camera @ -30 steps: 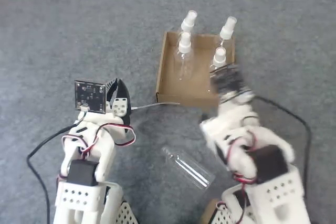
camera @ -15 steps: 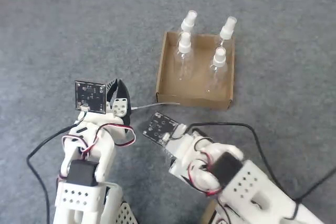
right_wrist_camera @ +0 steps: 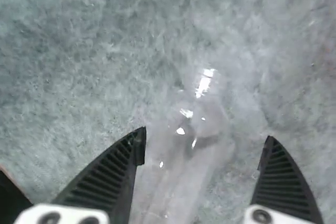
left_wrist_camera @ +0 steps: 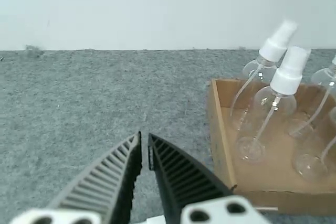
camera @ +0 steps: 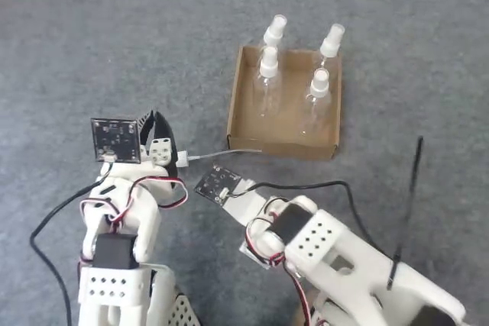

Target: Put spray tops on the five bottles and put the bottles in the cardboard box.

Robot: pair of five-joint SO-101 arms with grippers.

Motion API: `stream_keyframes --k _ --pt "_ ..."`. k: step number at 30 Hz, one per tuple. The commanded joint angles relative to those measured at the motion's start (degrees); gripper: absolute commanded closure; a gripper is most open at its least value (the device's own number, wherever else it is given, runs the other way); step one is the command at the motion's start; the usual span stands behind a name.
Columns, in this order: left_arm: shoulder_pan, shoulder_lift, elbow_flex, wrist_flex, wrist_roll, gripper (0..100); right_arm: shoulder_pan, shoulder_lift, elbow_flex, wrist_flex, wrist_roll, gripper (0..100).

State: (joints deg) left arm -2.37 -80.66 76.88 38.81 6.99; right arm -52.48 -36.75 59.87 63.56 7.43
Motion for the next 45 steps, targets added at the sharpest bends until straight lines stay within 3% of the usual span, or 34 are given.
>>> stream_keyframes --k 1,10,18,23,29,37,45 --pt "-0.4 0.5 -1.5 -1.3 0.5 99 0.0 3.4 -1.1 -2.2 -0.7 71.2" --pt "-0.4 0.5 -1.4 -1.3 0.5 99 0.0 7.9 -1.1 -2.0 -0.5 71.6" --pt "-0.4 0.5 -1.3 -1.3 0.5 99 0.0 7.8 -1.1 -2.4 0.0 90.9" --pt "-0.4 0.3 -1.2 -1.3 0.5 99 0.0 7.6 -1.1 -1.9 0.1 91.0" --pt "-0.5 0.1 -1.2 -1.3 0.5 99 0.0 7.3 -1.2 1.5 7.6 91.5" --pt "-0.4 0.1 -1.2 -1.4 0.5 99 0.1 7.3 -2.4 4.1 9.7 91.5" --pt "-0.7 0.1 -1.4 -1.4 0.5 99 13.8 7.3 -10.5 11.6 13.6 91.6"
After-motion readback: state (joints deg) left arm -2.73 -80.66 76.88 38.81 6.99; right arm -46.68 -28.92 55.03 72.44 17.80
